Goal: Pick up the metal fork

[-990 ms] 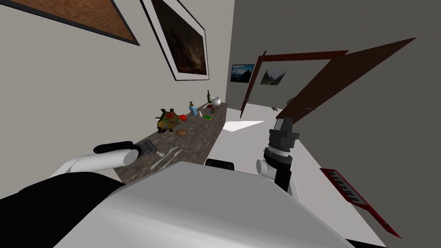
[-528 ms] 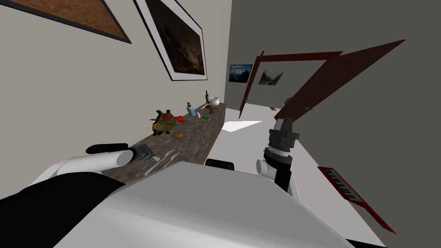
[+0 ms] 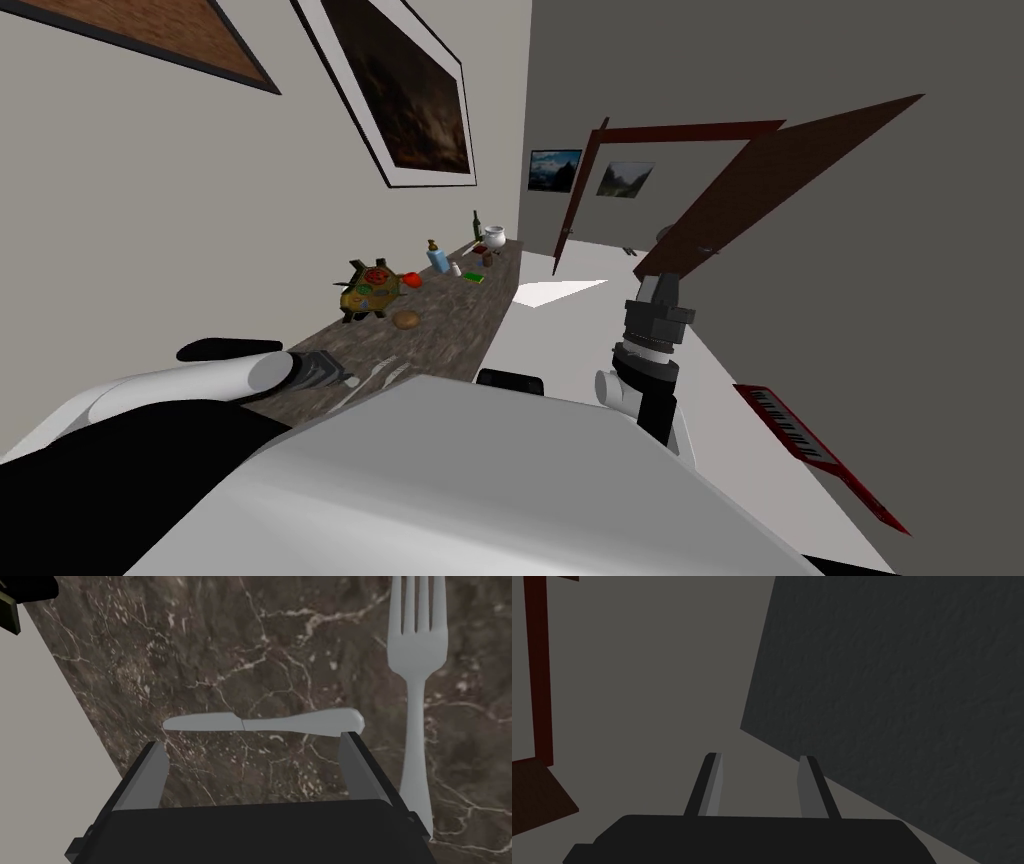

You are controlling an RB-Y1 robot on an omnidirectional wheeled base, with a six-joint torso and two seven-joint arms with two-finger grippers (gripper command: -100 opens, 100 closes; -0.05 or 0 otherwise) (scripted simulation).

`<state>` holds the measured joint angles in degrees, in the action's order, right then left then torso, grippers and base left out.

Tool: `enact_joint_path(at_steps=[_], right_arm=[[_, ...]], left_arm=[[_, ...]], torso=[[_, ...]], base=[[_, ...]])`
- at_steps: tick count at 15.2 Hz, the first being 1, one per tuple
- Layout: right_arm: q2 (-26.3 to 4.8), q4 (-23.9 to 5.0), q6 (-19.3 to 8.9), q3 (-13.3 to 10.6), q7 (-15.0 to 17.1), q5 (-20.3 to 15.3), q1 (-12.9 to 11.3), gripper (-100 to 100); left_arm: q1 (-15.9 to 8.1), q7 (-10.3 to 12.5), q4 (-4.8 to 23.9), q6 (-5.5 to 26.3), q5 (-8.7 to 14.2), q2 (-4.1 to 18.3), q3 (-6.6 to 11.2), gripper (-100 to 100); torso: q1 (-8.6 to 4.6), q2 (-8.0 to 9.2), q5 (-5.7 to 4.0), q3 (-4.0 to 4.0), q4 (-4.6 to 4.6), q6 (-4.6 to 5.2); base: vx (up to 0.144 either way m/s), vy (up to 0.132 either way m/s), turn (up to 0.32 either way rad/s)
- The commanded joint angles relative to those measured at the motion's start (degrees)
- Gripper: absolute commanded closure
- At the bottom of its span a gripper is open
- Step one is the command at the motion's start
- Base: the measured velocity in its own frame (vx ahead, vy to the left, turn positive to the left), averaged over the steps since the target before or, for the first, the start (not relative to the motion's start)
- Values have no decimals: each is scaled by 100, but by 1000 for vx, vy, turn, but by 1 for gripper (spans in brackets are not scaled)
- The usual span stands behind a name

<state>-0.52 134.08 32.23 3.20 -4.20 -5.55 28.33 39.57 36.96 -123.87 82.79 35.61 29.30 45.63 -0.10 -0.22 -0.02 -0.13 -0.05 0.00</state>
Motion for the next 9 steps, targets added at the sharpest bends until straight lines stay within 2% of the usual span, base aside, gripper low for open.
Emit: enact_joint_path(at_steps=[1,2,3,5,6,8,9], right_arm=[[0,0,0,0,0,0,0,0],[0,0,0,0,0,0,0,0],[0,0,0,0,0,0,0,0],[0,0,0,0,0,0,0,0],[0,0,0,0,0,0,0,0],[0,0,0,0,0,0,0,0],[0,0,0,0,0,0,0,0]], left_arm=[[33,71,41,286,92,-11,96,-100],[33,71,41,387,92,-11,96,-100],[69,164,86,521,200,-32,206,-100],[69,164,86,734,200,-32,206,-100],[103,251,132,872,301,-60,302,-100],[103,251,132,1059,301,-60,302,-100],[134,332,179,1211,392,-94,383,-100]], torso=[[0,0,0,0,0,0],[0,-3,0,-2,-1,0],[2,0,0,-1,-1,-1],[4,-2,1,-1,-1,0],[4,2,1,0,0,-1],[5,1,1,0,0,-1],[5,4,1,2,0,-1]], base=[[69,-9,-54],[48,0,-19],[56,3,-42],[53,2,-35],[52,4,-46],[46,4,-33],[52,2,-39]])
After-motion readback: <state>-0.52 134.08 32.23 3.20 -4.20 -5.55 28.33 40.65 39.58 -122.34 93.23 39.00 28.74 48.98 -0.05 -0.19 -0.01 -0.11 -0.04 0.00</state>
